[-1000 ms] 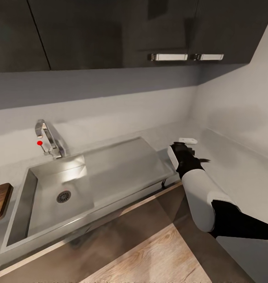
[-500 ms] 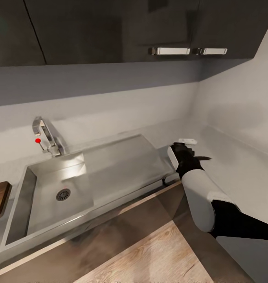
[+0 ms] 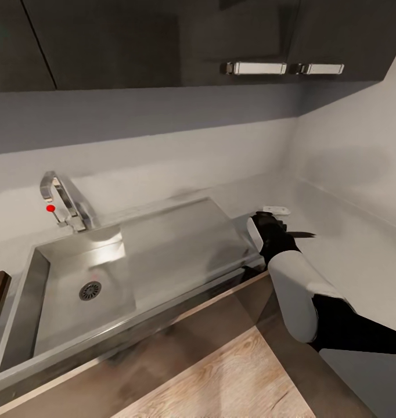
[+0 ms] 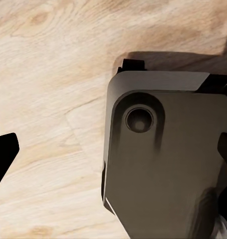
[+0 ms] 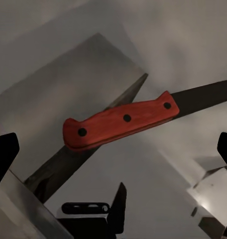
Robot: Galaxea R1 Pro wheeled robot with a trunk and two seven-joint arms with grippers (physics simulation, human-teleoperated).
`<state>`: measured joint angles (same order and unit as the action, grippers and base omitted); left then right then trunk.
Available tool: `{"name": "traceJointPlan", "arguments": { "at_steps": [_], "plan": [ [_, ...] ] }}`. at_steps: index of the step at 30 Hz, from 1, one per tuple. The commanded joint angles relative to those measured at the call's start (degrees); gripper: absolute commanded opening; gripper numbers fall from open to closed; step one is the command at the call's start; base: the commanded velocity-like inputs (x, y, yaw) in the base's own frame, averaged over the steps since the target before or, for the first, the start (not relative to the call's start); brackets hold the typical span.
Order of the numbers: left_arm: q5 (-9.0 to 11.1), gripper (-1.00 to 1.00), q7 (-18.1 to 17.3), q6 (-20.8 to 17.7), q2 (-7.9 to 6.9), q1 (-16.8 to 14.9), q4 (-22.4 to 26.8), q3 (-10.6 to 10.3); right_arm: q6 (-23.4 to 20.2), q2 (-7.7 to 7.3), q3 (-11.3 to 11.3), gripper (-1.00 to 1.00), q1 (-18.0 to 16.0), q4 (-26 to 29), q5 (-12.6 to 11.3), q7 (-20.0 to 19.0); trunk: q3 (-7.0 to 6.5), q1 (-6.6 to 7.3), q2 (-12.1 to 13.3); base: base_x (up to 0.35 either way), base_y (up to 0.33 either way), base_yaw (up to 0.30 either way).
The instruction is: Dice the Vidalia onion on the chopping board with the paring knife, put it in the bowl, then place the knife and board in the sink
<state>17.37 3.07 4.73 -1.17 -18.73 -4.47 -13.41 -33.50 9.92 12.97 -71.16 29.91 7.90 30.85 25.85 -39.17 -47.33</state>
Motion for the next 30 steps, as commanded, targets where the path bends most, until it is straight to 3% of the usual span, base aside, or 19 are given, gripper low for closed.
{"name": "traceJointPlan", "arguments": {
  "at_steps": [1, 4, 6, 9, 17, 30],
  "plan": [
    [0.42, 1.00, 0.00, 0.37, 0.03, -0.08, -0.20, -0.48, -0.38, 0.08, 0.42, 1.00, -0.04, 0.06, 0.58, -0.15, 0.07, -0.01, -0.05, 0.001, 0.000, 0.000],
    [0.43, 1.00, 0.00, 0.37, 0.03, -0.08, -0.19, -0.48, -0.35, 0.08, 1.52, 1.00, -0.05, 0.06, 0.47, -0.15, 0.08, -0.01, -0.05, 0.007, 0.000, 0.000],
    [0.42, 1.00, 0.00, 0.37, 0.03, -0.08, -0.20, -0.48, -0.31, 0.08, 4.10, 1.00, -0.06, 0.06, 0.40, -0.17, 0.08, -0.01, -0.05, 0.056, 0.000, 0.000],
    [0.44, 1.00, 0.00, 0.37, 0.03, -0.08, -0.20, -0.48, 0.25, 0.08, 6.20, 1.00, -0.06, 0.06, 0.37, -0.18, 0.08, -0.01, -0.05, 0.188, -0.032, 0.000],
    [0.44, 1.00, 0.08, 0.29, 0.03, -0.08, -0.19, -0.48, 2.14, 0.08, 6.67, 1.00, -0.04, 0.00, 0.37, -0.18, 0.08, -0.01, -0.05, 0.196, -0.159, 0.000],
    [0.46, 1.00, 0.09, 0.28, 0.05, -0.08, -0.19, -0.48, 2.41, 0.08, 7.07, 1.00, -0.04, -0.03, 0.45, 0.23, 0.08, -0.01, -0.05, 0.011, -0.010, 0.000]
  ]
}}
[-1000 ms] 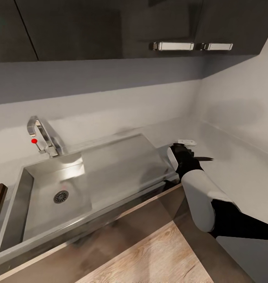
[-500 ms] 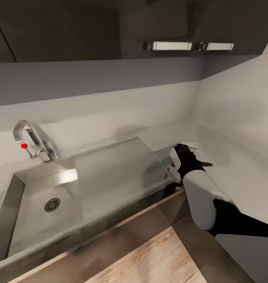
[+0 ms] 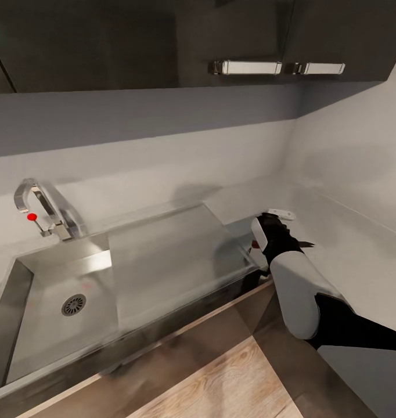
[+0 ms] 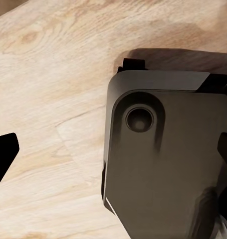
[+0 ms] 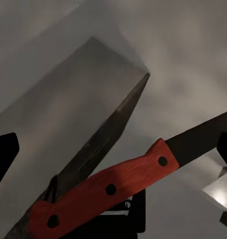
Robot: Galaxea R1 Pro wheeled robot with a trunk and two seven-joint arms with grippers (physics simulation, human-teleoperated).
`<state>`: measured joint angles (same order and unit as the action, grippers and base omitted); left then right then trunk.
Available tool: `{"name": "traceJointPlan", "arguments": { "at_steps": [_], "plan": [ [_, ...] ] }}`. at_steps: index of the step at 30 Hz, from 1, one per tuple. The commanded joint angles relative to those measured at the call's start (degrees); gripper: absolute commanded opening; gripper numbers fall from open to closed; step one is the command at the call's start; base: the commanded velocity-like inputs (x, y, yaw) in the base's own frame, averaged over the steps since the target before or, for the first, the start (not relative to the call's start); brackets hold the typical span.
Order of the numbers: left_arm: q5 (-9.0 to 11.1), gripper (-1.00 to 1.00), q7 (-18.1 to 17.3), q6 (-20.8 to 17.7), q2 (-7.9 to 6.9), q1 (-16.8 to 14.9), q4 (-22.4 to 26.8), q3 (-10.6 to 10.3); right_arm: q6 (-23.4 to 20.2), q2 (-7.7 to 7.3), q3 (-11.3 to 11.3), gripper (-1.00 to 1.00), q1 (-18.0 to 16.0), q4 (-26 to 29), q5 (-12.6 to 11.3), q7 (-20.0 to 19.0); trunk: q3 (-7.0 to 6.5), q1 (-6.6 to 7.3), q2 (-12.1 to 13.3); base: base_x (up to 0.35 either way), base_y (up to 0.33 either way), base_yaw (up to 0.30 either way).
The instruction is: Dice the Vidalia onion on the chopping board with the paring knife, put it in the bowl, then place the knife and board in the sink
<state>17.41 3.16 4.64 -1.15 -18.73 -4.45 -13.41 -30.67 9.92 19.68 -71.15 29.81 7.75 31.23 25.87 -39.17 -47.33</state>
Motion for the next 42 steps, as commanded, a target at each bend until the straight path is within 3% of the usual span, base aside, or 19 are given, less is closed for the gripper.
{"name": "traceJointPlan", "arguments": {
  "at_steps": [1, 6, 10, 21, 42],
  "plan": [
    [0.40, 1.00, 0.00, 0.37, 0.02, -0.08, -0.21, -0.48, -0.34, 0.08, 1.21, 1.00, -0.05, 0.08, 0.60, 0.06, 0.06, -0.01, -0.05, 0.000, 0.000, 0.000],
    [0.36, 1.00, 0.00, 0.37, 0.01, -0.08, -0.23, -0.48, 2.01, 0.08, 8.62, 1.00, 0.00, 0.08, 0.60, 1.01, 0.06, -0.01, -0.05, 0.000, 0.000, 0.000],
    [0.39, 1.00, 0.00, 0.37, 0.01, -0.08, -0.22, -0.48, 3.10, 0.08, 10.82, 1.00, 0.01, 0.03, 0.60, 3.13, 0.06, -0.01, -0.05, 0.000, 0.000, 0.000],
    [0.36, 1.00, -0.08, 0.37, 0.01, -0.08, -0.21, -0.48, 6.00, 0.08, 11.02, 1.00, 0.01, -5.33, 0.60, 4.74, 0.06, -0.01, -0.05, 0.000, 0.000, 0.000],
    [0.38, 1.00, -0.08, 0.37, 0.01, -0.08, -0.22, -0.48, 6.15, 0.08, 10.81, 1.00, 0.01, -6.69, 0.60, 6.74, 0.67, -0.01, -0.05, 0.000, 0.000, 0.000]
  ]
}}
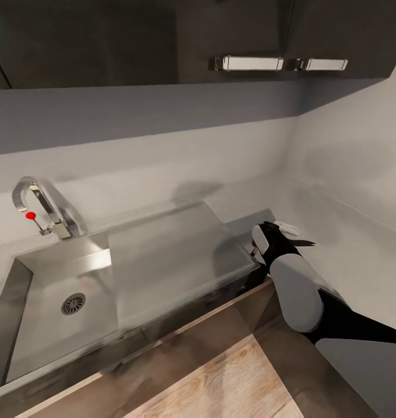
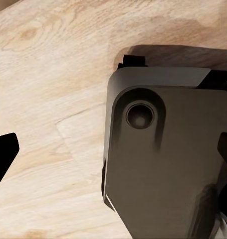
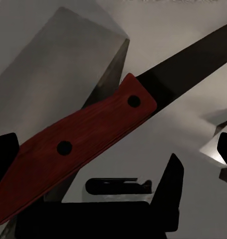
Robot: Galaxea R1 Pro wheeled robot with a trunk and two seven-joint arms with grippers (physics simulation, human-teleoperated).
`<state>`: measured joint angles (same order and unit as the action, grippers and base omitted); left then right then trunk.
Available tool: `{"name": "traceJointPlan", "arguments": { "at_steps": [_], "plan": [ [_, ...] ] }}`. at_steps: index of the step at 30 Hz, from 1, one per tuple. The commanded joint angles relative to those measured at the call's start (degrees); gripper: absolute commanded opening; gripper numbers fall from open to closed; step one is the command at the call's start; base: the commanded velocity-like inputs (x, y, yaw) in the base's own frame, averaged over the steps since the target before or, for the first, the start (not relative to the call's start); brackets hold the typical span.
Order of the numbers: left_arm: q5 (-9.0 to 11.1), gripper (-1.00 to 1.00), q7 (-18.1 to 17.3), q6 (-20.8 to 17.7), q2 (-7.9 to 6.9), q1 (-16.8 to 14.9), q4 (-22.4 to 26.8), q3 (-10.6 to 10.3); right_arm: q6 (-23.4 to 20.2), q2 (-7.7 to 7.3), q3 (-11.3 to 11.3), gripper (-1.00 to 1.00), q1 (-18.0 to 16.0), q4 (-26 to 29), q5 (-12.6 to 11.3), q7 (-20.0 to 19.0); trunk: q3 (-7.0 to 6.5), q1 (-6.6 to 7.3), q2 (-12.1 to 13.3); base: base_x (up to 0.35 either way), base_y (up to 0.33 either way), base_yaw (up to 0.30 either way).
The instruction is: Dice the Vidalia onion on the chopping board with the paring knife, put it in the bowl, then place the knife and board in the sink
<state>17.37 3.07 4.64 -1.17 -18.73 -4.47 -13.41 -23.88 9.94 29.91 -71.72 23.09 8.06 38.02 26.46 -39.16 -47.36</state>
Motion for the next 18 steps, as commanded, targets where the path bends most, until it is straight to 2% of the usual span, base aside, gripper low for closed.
{"name": "traceJointPlan", "arguments": {
  "at_steps": [1, 18],
  "plan": [
    [0.44, 1.00, 0.01, 0.37, 0.03, -0.08, -0.20, -0.47, -0.64, 0.06, 0.59, 1.00, 0.58, 0.02, 0.29, -0.09, 0.10, -0.02, -0.03, 0.000, 0.000, 0.000],
    [0.39, 1.00, 0.31, 0.37, 0.19, -0.08, -0.19, -0.47, -0.72, 0.06, 0.59, 1.00, 0.57, 0.02, 0.29, -0.05, 0.16, -0.02, -0.03, 0.000, 0.000, 0.000]
  ]
}}
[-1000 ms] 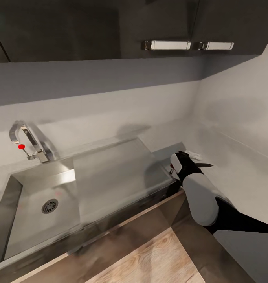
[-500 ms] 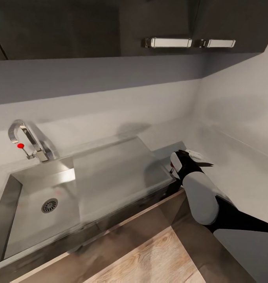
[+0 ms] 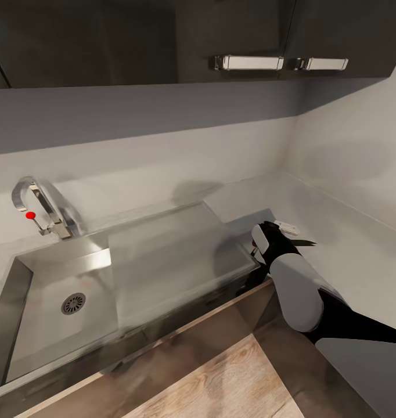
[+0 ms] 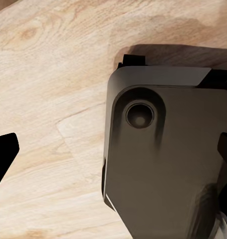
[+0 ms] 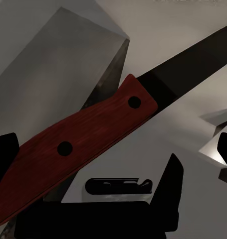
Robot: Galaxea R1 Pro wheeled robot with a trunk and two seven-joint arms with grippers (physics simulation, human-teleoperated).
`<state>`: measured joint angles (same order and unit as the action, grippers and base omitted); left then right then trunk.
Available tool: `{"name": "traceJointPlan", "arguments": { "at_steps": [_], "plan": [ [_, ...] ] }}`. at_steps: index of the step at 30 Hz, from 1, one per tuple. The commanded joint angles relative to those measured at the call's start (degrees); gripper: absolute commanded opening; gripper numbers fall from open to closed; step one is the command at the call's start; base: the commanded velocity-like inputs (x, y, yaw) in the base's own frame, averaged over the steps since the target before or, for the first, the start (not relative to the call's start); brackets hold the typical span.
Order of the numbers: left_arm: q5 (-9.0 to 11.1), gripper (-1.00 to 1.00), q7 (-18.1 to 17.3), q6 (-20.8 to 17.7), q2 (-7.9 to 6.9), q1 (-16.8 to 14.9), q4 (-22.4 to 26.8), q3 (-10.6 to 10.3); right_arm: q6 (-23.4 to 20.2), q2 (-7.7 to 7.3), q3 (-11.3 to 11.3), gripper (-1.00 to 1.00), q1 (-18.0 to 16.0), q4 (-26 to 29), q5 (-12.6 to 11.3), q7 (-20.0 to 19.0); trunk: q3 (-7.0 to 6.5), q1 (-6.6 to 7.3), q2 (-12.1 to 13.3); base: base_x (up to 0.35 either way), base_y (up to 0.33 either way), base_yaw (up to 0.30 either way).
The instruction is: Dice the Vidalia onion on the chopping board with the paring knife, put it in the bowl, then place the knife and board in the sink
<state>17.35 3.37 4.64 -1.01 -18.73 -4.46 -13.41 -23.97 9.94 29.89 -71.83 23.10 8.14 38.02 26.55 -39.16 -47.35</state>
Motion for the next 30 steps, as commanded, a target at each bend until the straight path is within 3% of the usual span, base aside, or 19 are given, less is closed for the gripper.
{"name": "traceJointPlan", "arguments": {
  "at_steps": [1, 10, 30],
  "plan": [
    [0.42, 1.00, -0.01, 0.35, 0.03, -0.08, -0.20, -0.47, -0.63, 0.06, 0.61, 1.00, 0.68, 0.01, 0.21, -0.05, 0.07, -0.02, -0.03, 0.000, 0.000, 0.000],
    [0.41, 1.00, -0.20, -3.03, 0.04, -0.08, -0.12, -0.47, -0.72, 0.06, 0.61, 1.00, 0.72, 0.01, 0.21, -0.05, 0.07, -0.02, -0.03, 0.000, 0.000, 0.000],
    [0.41, 1.00, -0.21, -3.24, -0.05, -0.08, -0.11, -0.39, -0.72, 0.06, 0.56, 1.00, 0.69, 0.01, 0.20, -0.22, -3.52, 4.37, 7.99, 0.000, 0.000, 0.000]
  ]
}}
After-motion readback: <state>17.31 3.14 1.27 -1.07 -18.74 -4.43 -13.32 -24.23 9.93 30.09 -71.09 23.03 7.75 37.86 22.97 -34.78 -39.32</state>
